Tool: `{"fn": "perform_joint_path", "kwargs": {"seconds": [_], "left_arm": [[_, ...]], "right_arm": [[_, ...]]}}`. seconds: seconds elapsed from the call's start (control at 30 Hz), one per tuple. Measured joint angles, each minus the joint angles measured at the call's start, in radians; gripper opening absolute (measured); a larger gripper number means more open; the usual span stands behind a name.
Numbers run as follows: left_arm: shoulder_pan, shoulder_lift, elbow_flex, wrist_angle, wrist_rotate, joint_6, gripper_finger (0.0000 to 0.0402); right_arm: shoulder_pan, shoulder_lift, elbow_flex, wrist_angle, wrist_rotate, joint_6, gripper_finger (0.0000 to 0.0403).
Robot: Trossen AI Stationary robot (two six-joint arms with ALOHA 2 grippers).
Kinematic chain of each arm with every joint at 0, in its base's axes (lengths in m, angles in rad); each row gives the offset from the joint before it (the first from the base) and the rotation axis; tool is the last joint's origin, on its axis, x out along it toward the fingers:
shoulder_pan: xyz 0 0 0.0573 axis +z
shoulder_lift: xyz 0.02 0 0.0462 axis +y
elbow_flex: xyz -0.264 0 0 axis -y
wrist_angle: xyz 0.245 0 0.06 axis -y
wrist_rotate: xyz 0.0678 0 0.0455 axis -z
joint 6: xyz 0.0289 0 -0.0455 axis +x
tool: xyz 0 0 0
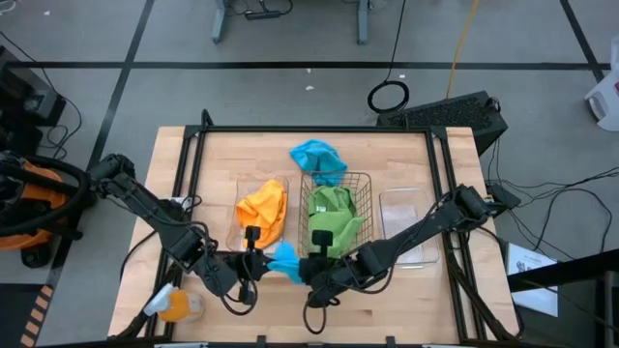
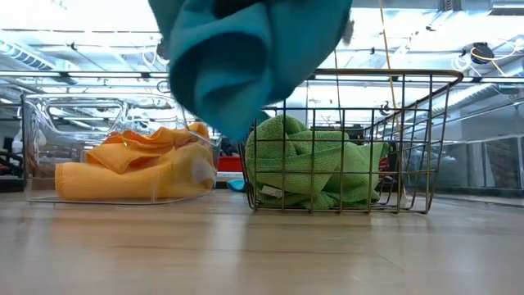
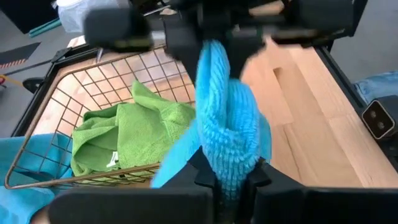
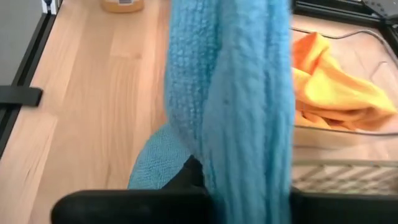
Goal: Sort microfiber towel by color & place in baskets
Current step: Put the bottom blue microfiber towel into the right transparent bin
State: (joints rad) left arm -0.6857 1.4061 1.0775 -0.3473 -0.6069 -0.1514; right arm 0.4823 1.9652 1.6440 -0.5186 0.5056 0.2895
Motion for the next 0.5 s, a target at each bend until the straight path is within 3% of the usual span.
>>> {"fn": "perform_joint_path", "kwargs": {"seconds": [0.27,0.5], "left_arm": [[0.014,0.073,0.000,-0.004,-0.023,-0.027,0.0122],[0.032,0.107,0.000,-0.003,-0.153,-0.026,0.0197]], "right_arm": [[0.028,-0.100,0.000,-0.200,0.048,0.073,0.0008],[0.038,-0.186,0.000,-0.490,0.105,0.245,0.0008]]}}
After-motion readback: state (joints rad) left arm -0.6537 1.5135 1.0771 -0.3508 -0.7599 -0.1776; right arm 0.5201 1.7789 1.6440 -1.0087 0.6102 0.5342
